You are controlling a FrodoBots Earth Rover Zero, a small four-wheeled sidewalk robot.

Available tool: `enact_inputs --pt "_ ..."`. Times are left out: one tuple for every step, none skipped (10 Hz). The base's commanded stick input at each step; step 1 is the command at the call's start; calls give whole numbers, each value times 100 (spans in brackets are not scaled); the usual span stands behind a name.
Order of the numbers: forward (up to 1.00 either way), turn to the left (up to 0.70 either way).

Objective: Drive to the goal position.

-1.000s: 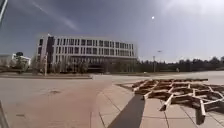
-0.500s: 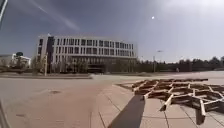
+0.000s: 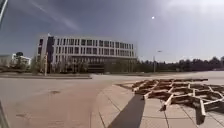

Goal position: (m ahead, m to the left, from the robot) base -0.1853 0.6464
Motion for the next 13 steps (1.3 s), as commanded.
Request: enact_inputs --pt "5 0" --pt "5 0" --pt "5 0" --pt "5 0" --pt "5 0" --pt "5 0" --pt "5 0" --pt "5 0" --pt "5 0" --pt "5 0" --pt "5 0" --pt "5 0" --pt "5 0"
